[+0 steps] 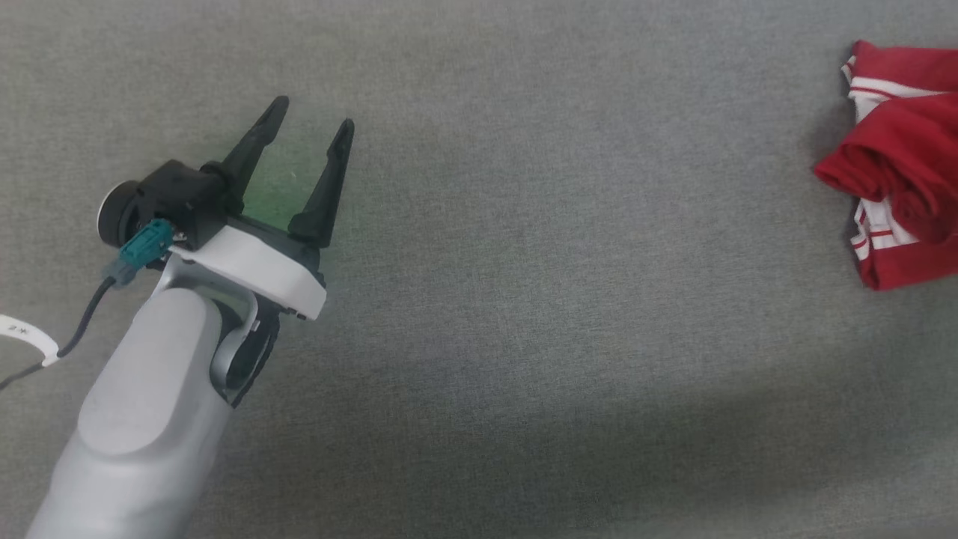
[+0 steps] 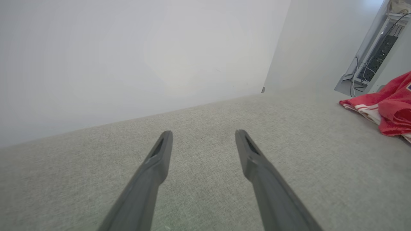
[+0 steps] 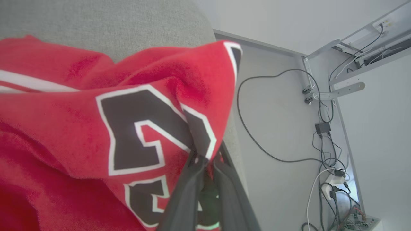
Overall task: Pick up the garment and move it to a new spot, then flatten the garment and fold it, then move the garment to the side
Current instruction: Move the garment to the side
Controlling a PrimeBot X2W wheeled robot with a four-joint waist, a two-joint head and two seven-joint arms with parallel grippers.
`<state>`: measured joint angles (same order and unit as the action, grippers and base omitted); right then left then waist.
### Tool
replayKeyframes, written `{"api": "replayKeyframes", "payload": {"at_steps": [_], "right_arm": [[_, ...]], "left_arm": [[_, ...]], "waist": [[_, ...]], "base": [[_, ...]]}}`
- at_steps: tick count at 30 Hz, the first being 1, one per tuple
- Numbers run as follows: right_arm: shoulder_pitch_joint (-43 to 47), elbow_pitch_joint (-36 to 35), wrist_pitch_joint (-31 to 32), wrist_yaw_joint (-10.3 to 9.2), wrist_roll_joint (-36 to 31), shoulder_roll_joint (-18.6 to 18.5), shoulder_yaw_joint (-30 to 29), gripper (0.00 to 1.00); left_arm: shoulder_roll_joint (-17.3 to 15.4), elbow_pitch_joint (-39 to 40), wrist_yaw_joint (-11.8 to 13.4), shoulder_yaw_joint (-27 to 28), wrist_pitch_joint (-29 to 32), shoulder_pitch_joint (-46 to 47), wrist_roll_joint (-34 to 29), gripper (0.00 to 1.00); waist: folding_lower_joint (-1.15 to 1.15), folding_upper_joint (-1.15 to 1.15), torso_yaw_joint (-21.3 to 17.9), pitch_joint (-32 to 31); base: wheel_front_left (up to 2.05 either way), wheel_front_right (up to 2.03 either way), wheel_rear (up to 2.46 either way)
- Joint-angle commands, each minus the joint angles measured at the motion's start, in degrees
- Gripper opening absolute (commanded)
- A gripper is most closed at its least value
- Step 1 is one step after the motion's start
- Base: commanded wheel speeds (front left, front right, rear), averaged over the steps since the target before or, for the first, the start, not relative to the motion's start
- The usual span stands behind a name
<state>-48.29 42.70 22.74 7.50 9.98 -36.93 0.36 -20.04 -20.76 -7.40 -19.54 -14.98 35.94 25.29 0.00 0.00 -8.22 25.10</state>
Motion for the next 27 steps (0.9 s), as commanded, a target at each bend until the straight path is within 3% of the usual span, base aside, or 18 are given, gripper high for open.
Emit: {"api": "replayKeyframes", "payload": {"at_steps": [1, 10, 12, 13, 14, 27], "right_arm": [[-1.1, 1.9, -1.0, 0.00, -1.4, 1.4, -0.7, 0.00], [-4.8, 11.5, -5.7, 0.00, -6.5, 4.9, -4.4, 0.00], [-5.9, 13.4, -6.5, 0.00, -7.4, 5.0, -5.1, 0.41], [-6.3, 14.1, -6.8, 0.00, -7.8, 5.2, -5.2, 0.76], [-6.7, 14.8, -7.2, 0.00, -8.1, 5.4, -5.3, 1.00], [-6.7, 15.7, -12.2, 0.00, -4.5, 7.6, -3.5, 1.00]], "left_arm": [[-0.3, -0.3, -0.1, -0.5, -0.2, 1.1, 0.7, 1.00], [-1.1, -1.1, -0.1, -2.0, -0.2, 3.2, 1.4, 1.00], [-1.3, -1.2, -0.1, -1.6, -0.2, 3.2, 1.7, 1.00], [-1.3, -1.3, -0.1, -1.4, -0.2, 3.0, 1.7, 1.00], [-1.5, -1.2, -0.1, -1.1, -0.2, 2.8, 1.7, 1.00], [-0.6, -3.1, 0.3, 6.1, -0.2, -3.9, 2.2, 1.00]], "waist": [[0.00, 0.00, 0.1, 1.1], [0.00, 0.00, 1.2, 2.6], [0.00, 0.00, 1.4, 2.4], [0.00, 0.00, 1.4, 2.2], [0.00, 0.00, 1.5, 1.8], [0.00, 0.00, 2.6, -6.6]], "base": [[0.00, 0.00, 0.00], [0.00, 0.00, 0.00], [0.00, 0.00, 0.00], [0.00, 0.00, 0.00], [0.00, 0.00, 0.00], [0.00, 0.00, 0.00]]}}
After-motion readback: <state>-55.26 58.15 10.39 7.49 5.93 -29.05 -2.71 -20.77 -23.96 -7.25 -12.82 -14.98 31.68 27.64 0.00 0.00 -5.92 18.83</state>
